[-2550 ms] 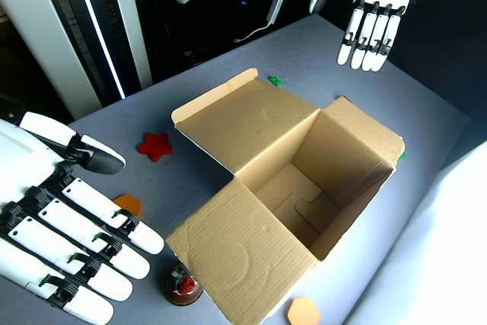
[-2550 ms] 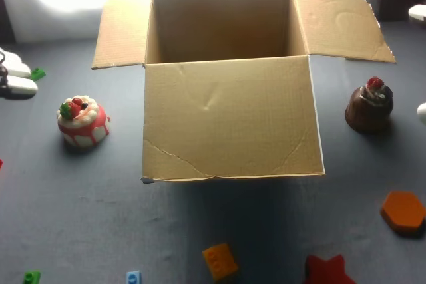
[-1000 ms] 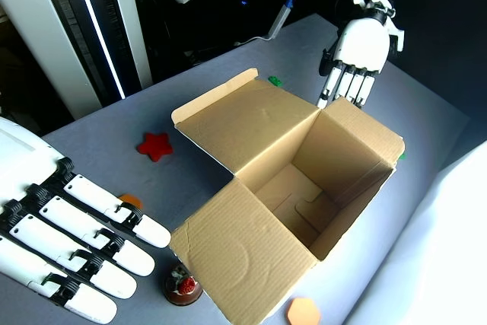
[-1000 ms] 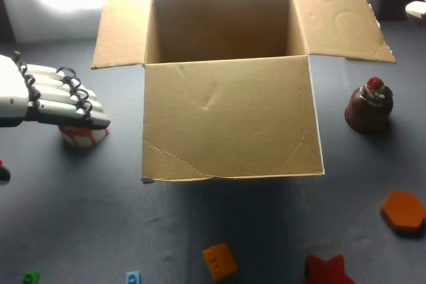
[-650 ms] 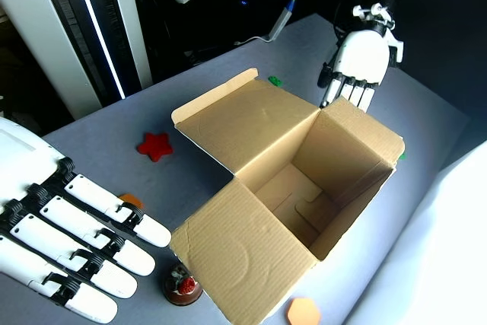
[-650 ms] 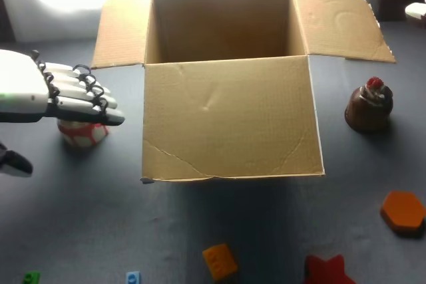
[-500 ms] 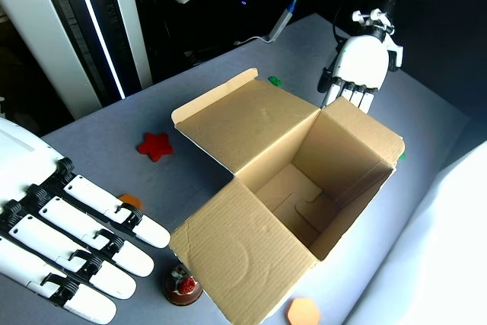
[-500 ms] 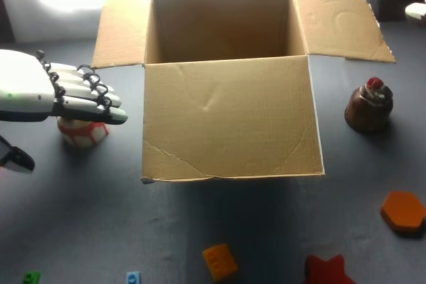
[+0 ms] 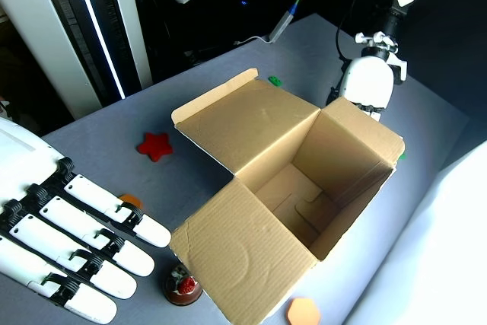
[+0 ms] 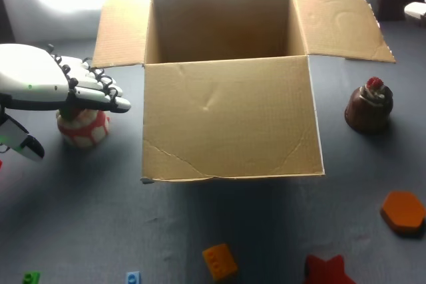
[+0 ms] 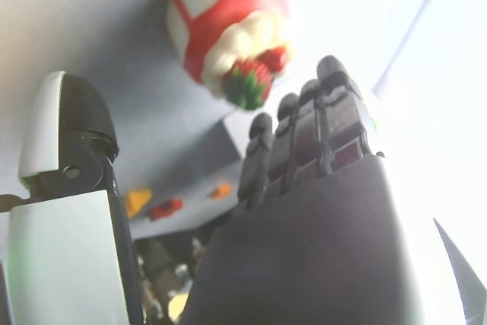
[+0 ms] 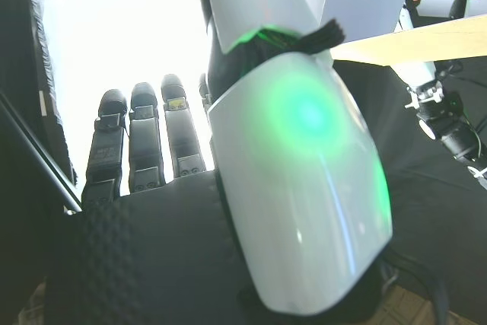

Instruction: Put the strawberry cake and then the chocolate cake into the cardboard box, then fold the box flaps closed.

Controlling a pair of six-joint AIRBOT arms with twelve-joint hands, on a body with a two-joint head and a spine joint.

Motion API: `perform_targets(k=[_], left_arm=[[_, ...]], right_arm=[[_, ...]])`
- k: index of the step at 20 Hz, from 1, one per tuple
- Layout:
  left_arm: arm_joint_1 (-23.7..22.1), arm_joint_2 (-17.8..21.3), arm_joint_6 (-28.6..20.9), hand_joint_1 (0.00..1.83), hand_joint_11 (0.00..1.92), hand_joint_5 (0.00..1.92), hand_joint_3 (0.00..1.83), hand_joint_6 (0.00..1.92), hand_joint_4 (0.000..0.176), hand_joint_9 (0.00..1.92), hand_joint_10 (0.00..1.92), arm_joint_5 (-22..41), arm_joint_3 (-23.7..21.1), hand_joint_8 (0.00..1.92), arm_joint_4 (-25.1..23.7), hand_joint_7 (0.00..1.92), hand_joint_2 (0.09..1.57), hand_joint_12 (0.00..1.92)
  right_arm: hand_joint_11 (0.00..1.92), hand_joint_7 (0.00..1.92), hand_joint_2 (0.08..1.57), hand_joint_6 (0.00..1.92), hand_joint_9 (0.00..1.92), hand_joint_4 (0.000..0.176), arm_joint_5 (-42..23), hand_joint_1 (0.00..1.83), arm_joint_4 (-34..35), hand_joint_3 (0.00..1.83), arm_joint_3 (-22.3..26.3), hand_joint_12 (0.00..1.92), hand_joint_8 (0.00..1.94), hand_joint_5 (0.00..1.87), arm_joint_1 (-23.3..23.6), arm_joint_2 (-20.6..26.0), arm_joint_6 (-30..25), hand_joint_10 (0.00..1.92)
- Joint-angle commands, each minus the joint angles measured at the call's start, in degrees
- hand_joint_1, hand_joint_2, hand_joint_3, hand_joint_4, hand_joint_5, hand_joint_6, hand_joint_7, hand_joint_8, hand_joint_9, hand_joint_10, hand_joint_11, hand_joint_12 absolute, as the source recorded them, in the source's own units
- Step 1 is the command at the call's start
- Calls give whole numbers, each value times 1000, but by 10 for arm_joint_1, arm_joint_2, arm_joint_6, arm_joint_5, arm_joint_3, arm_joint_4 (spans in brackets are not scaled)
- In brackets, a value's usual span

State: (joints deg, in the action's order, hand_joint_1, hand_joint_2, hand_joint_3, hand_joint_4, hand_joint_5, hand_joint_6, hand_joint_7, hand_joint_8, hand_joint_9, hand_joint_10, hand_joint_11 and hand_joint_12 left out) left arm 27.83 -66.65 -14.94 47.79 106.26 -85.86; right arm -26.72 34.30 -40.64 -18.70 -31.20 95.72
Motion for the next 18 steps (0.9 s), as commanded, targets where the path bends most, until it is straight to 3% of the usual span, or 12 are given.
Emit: perform_targets(k=[1, 3, 7, 9, 13, 16, 18], left_arm=[[-6, -1, 0, 1192, 0, 80, 0, 6, 60, 59, 6, 7, 7, 2, 36, 80, 910, 286], [-6, -12, -2, 1191, 0, 85, 5, 6, 60, 60, 3, 6, 18, 0, 33, 44, 921, 321], [-3, -32, -6, 1202, 0, 76, 0, 0, 61, 57, 3, 6, 40, 7, 32, 38, 912, 315], [-3, -41, -6, 1180, 0, 71, 4, 0, 57, 52, 1, 6, 49, 3, 29, 49, 924, 335], [0, -58, -6, 1182, 0, 77, 0, 2, 56, 59, 3, 6, 67, 2, 23, 44, 919, 399], [2, -65, -5, 1170, 0, 55, 6, 0, 59, 48, 0, 6, 76, 2, 21, 57, 946, 313], [2, -69, -5, 1191, 0, 55, 2, 0, 64, 39, 0, 6, 82, 0, 16, 64, 937, 269]], right_arm=[[0, 17, 1049, 5, 0, 49, -64, 1121, -11, 7, -2, 0, 4, 12, 10, 4, 3, 0], [0, 9, 1037, 5, 0, 32, -64, 1136, -11, 1, -2, 0, 0, 13, 10, 4, 3, 0], [0, 12, 1047, 6, 0, 36, -64, 1131, -11, 6, -2, 0, 5, 15, 10, 4, 4, 0], [0, 13, 1041, 6, 0, 27, -64, 1143, -11, 3, -2, 0, 4, 17, 10, 3, 4, 0], [0, 20, 1048, 5, 4, 33, -67, 1139, -11, 6, -2, 0, 5, 13, 11, 3, 6, 2], [0, 21, 1039, 6, 11, 29, -67, 1175, -11, 2, -2, 0, 3, 18, 11, 2, 7, 4], [0, 30, 1038, 2, 22, 37, -67, 1158, -11, 1, -2, 0, 6, 9, 11, 2, 7, 9]])
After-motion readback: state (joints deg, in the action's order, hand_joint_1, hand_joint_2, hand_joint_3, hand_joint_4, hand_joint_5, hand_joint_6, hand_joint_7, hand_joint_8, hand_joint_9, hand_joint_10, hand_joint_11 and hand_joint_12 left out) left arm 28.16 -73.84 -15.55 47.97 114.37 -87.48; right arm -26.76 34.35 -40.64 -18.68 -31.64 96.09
